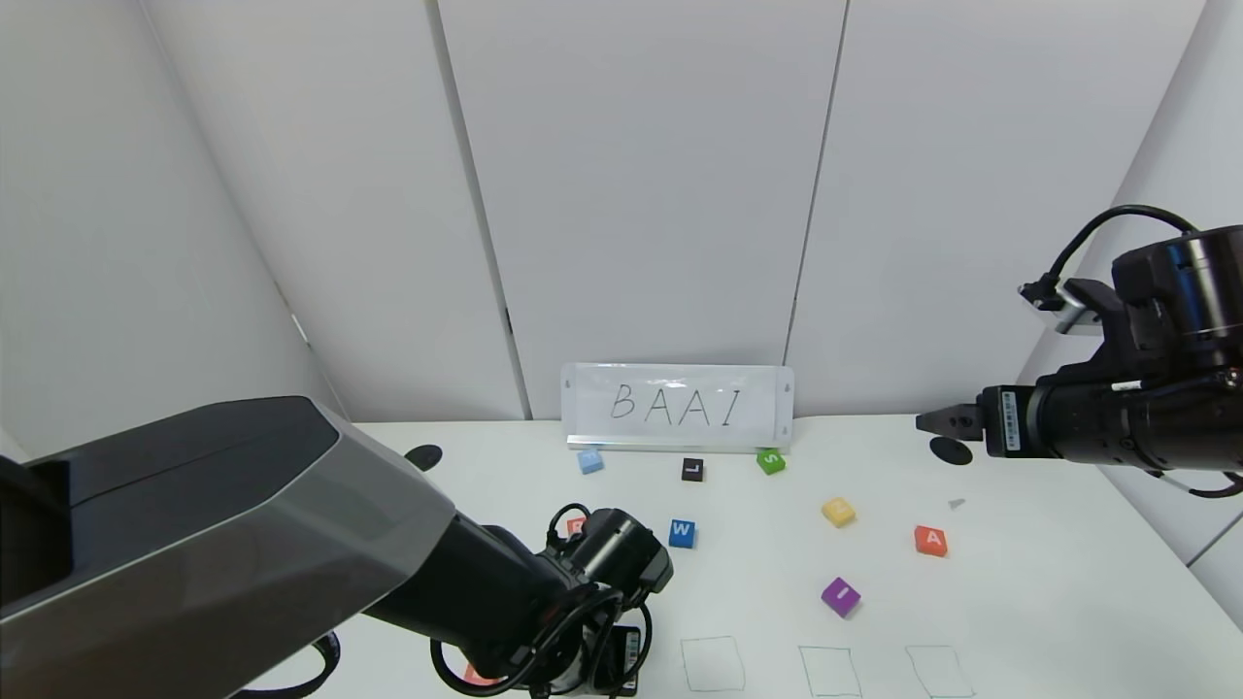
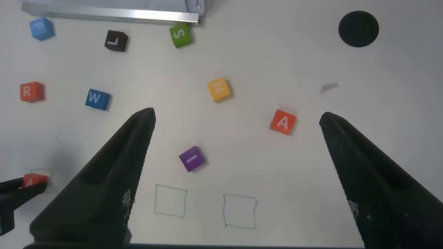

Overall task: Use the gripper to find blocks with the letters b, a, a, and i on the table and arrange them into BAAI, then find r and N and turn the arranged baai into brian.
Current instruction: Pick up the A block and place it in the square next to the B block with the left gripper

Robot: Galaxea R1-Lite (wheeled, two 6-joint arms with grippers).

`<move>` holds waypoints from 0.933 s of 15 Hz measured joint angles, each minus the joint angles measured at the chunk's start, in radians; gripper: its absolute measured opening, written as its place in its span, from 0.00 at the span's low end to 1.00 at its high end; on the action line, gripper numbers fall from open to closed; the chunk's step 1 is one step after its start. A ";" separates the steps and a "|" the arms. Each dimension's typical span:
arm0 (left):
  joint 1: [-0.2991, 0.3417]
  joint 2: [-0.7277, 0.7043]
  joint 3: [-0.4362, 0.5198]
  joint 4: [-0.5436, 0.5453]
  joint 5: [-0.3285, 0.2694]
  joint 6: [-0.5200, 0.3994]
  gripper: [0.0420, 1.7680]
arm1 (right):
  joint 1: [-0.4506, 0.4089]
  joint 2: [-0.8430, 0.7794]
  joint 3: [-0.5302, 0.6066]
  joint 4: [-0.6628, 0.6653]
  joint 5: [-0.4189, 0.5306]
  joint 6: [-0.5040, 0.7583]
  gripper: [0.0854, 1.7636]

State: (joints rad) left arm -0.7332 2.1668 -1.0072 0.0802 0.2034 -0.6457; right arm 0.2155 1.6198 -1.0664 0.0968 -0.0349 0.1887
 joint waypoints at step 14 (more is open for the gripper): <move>0.000 0.013 -0.021 0.007 0.005 -0.007 0.27 | 0.001 -0.006 0.000 0.000 0.000 0.000 0.97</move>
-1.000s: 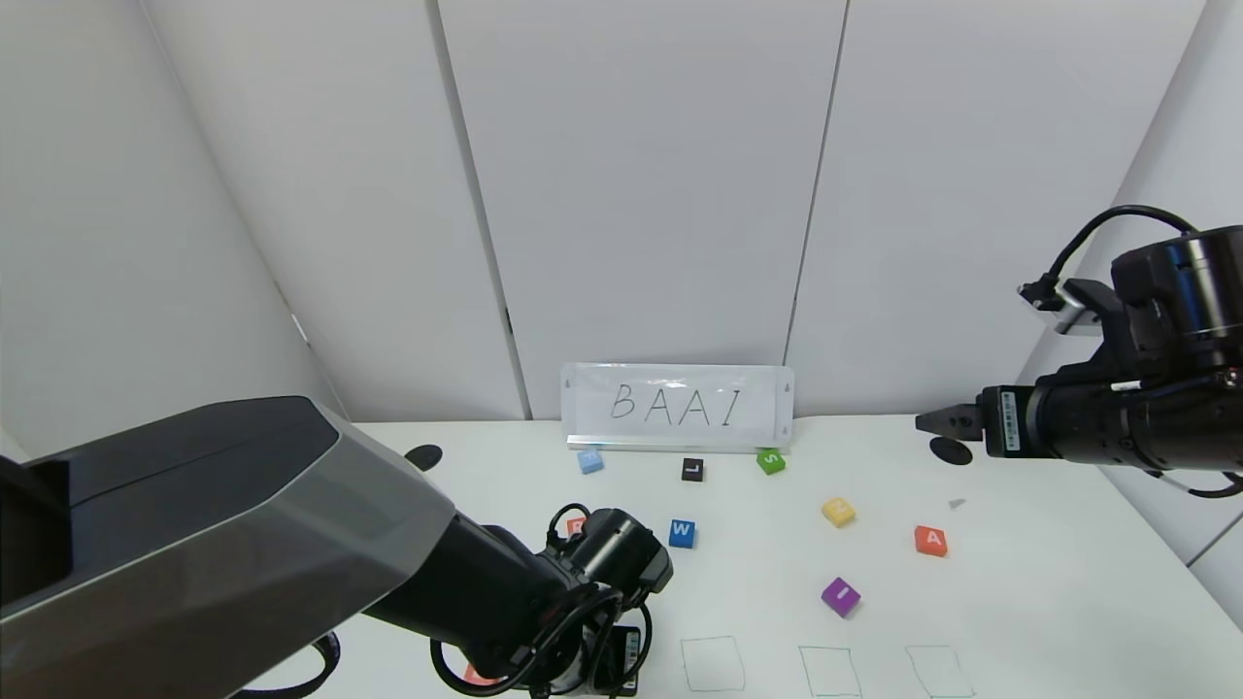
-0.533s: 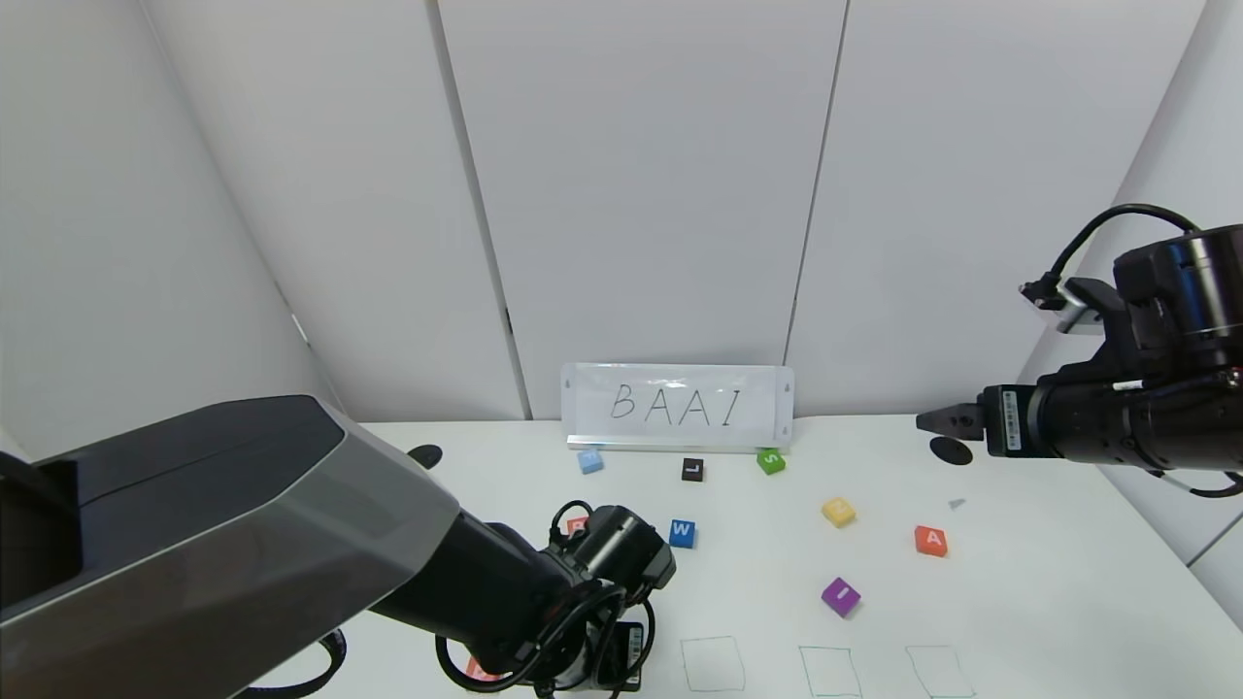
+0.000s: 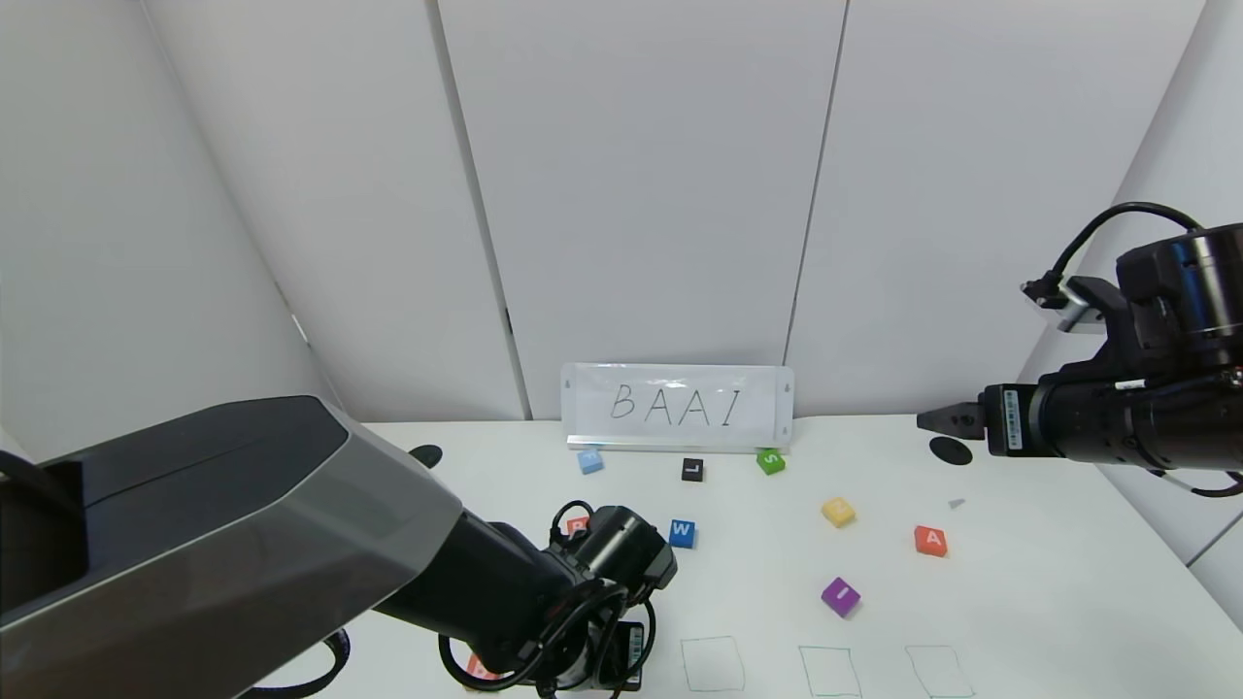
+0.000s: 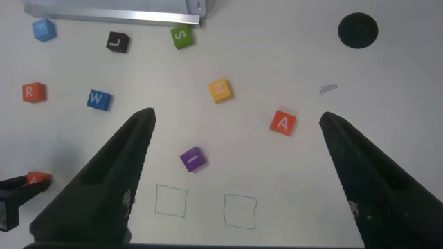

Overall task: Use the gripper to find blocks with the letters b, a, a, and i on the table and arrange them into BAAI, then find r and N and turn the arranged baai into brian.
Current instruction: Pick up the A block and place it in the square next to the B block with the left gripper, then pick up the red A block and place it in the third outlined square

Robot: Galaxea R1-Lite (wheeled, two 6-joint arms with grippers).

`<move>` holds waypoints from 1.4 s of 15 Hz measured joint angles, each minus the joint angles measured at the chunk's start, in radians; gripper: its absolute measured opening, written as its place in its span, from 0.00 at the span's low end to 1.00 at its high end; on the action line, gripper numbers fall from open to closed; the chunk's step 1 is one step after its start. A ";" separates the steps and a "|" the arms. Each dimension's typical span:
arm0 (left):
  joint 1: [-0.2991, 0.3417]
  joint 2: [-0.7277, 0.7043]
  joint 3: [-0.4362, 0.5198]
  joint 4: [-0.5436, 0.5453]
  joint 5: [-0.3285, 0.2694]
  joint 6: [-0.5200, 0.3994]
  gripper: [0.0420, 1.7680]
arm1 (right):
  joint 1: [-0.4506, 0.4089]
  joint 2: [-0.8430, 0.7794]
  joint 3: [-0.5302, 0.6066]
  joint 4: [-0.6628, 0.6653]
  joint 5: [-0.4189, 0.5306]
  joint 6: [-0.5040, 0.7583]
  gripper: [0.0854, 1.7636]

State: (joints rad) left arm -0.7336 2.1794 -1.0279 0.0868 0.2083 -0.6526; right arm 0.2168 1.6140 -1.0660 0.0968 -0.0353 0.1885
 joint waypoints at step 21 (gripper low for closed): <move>-0.001 -0.009 0.010 0.003 0.000 0.004 0.90 | 0.006 -0.002 0.000 0.000 0.000 0.000 0.97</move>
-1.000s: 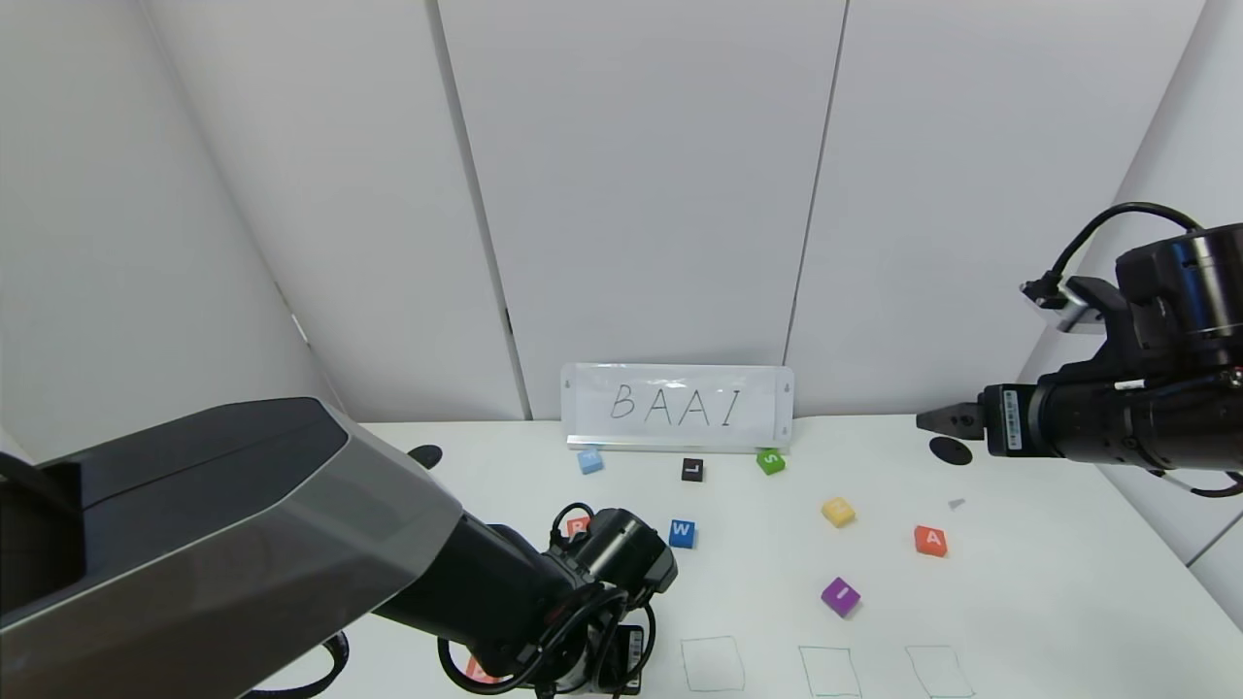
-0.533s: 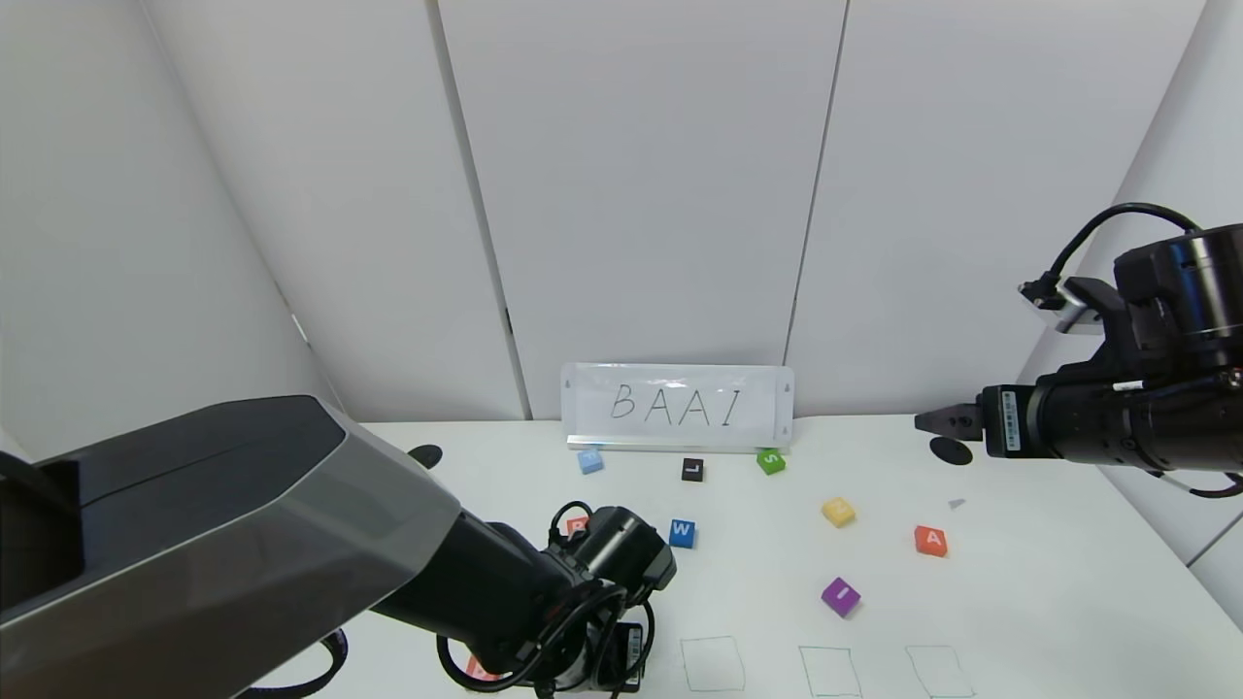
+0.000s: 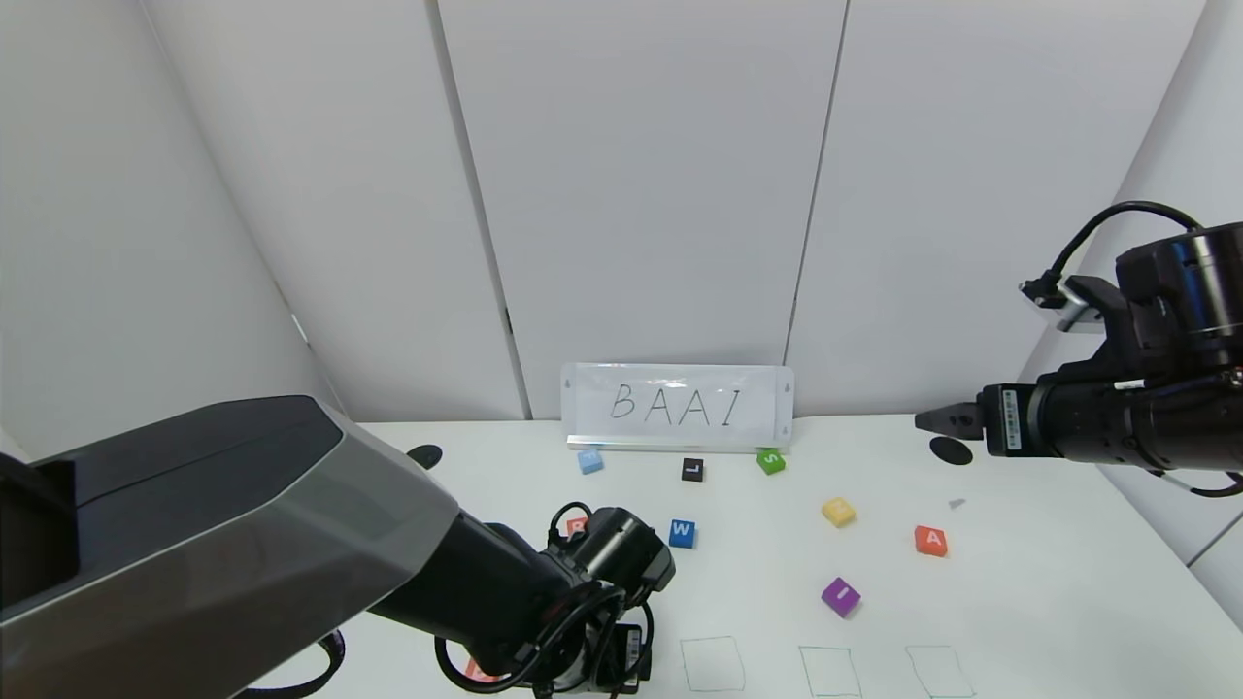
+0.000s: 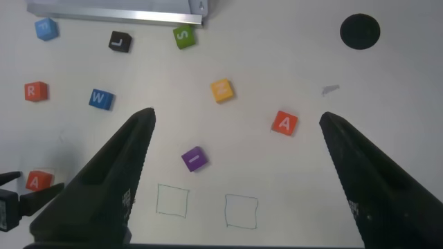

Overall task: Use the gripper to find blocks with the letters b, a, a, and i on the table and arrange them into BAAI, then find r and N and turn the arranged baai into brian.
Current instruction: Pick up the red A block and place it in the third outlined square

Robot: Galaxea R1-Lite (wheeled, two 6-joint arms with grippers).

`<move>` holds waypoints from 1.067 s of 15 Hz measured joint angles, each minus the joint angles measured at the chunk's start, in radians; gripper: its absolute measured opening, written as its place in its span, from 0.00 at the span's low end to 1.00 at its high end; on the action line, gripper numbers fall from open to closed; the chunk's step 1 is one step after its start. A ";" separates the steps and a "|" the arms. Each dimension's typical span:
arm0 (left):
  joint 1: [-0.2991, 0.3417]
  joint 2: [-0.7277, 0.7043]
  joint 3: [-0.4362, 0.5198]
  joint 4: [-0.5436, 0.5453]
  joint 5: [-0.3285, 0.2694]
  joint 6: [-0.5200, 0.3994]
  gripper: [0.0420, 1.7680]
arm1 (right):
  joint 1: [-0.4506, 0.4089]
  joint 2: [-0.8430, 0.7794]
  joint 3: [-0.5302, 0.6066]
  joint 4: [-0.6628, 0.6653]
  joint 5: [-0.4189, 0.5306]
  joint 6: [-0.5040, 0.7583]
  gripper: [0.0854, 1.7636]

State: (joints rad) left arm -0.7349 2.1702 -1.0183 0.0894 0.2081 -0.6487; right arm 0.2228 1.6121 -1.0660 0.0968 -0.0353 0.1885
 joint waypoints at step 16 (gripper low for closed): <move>0.043 -0.172 0.046 0.005 -0.010 0.041 0.96 | 0.005 -0.019 0.001 0.001 0.001 0.000 0.97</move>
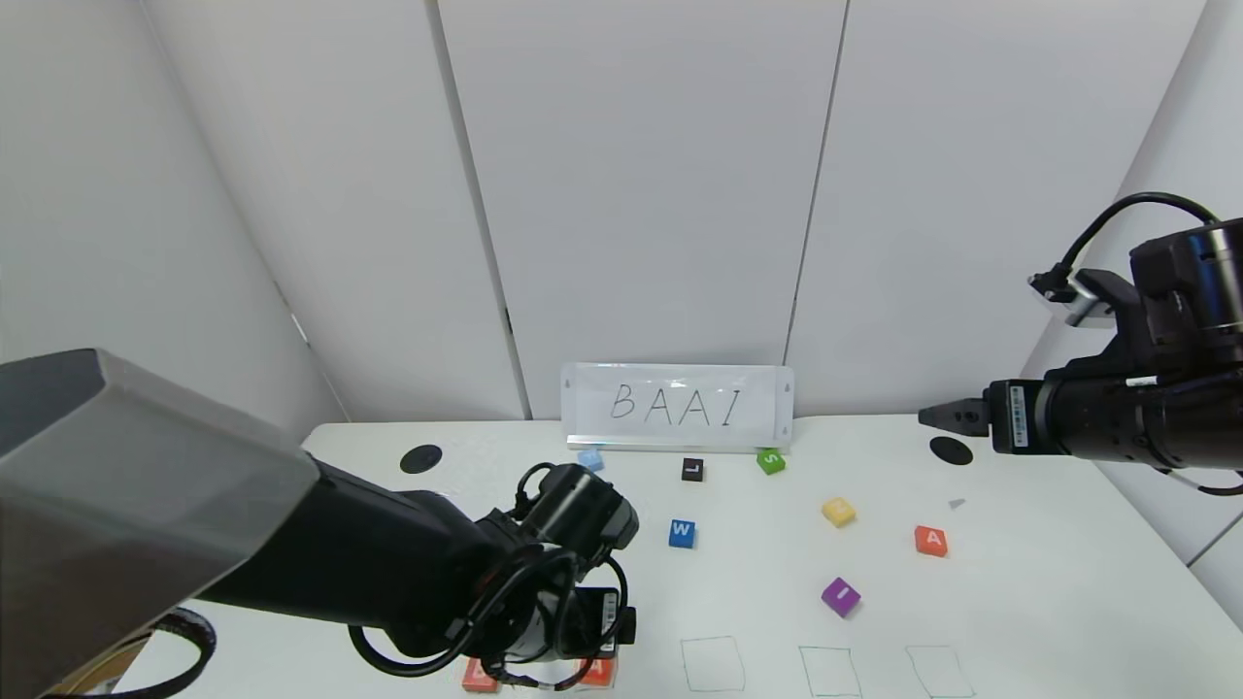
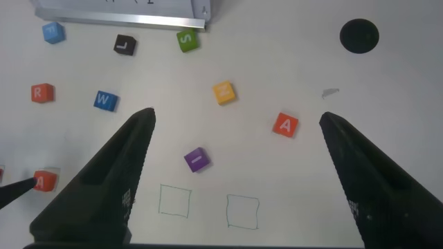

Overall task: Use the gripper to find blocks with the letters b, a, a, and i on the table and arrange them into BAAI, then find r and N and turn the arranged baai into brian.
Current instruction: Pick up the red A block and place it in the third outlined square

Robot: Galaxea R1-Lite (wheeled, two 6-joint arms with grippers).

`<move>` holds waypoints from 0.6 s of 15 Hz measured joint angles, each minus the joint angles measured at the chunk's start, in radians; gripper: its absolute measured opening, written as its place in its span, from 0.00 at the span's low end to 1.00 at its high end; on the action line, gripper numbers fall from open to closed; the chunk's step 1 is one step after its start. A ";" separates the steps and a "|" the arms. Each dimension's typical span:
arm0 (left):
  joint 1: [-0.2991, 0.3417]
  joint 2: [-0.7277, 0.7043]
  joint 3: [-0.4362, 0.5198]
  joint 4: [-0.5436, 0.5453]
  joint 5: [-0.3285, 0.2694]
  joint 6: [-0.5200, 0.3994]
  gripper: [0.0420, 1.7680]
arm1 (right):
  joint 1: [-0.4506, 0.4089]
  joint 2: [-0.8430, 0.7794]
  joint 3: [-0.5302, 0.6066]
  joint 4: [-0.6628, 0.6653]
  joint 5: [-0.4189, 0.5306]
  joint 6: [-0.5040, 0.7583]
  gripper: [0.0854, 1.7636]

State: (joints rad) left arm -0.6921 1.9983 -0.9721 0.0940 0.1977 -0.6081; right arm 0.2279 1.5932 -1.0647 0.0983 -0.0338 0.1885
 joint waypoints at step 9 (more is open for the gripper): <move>0.013 -0.358 0.100 0.001 -0.002 0.150 0.96 | 0.011 -0.001 0.003 -0.001 0.000 0.001 0.97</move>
State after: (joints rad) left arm -0.6796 1.6400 -0.8721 0.0949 0.1953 -0.4577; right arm 0.2385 1.5919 -1.0613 0.0974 -0.0338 0.1900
